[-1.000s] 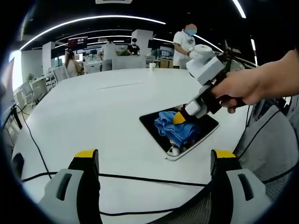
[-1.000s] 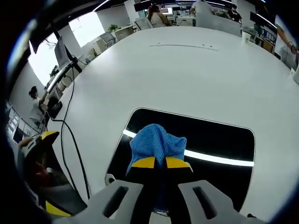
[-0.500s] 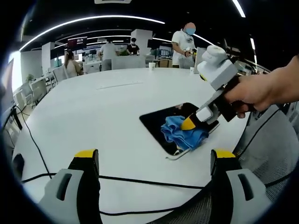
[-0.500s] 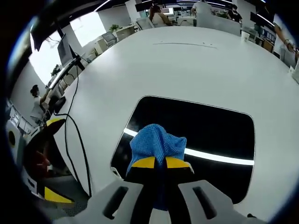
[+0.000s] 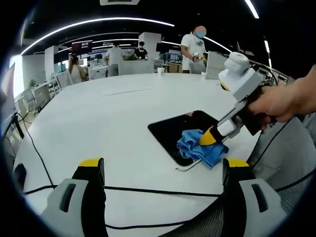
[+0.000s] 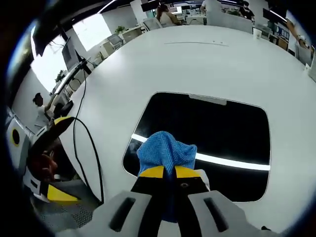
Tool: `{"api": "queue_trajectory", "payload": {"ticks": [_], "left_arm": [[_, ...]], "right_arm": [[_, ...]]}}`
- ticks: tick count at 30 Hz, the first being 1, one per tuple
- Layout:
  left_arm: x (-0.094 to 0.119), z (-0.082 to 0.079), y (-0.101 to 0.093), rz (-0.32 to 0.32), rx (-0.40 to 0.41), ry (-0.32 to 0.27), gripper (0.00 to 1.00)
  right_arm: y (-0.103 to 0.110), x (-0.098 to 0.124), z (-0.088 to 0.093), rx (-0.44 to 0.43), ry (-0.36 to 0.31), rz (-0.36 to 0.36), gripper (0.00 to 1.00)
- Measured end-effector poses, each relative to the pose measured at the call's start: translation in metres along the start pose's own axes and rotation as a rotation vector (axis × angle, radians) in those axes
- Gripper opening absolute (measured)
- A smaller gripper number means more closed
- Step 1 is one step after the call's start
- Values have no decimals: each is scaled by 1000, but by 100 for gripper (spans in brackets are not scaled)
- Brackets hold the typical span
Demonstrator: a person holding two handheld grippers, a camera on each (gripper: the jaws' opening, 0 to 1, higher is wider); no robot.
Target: Wipe the mirror surface with the cleaning cloth until all visible marks leave the cleaned area.
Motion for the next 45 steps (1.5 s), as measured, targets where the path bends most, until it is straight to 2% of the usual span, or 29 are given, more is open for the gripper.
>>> {"api": "queue_trajectory", "payload": {"ticks": [21,33,38,45], "left_arm": [[-1,1,-3,15,1,10,99],[-1,1,-1,12,6,7,99],[-1,2,-1,12,3,11,99],[-1,2,-2,10,-1,21,99]], "right_arm": [[6,5,17,-31,14,-27,0],[6,5,18,-53,18,-52,0],[6,4,17,-22,20,-42,0],[5,5,16,-47,32,-67,0]]}}
Point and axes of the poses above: the point that each gripper's makers call its tool centre point, and the gripper's own axes: x roughly backward along the fingers, y roughly to its left, z roughly out of its underside, the point moved 3 cm from there along x, roughly backward along the fingers, and after that the axes turned 9 degrees about y, right-handed, at the moved point
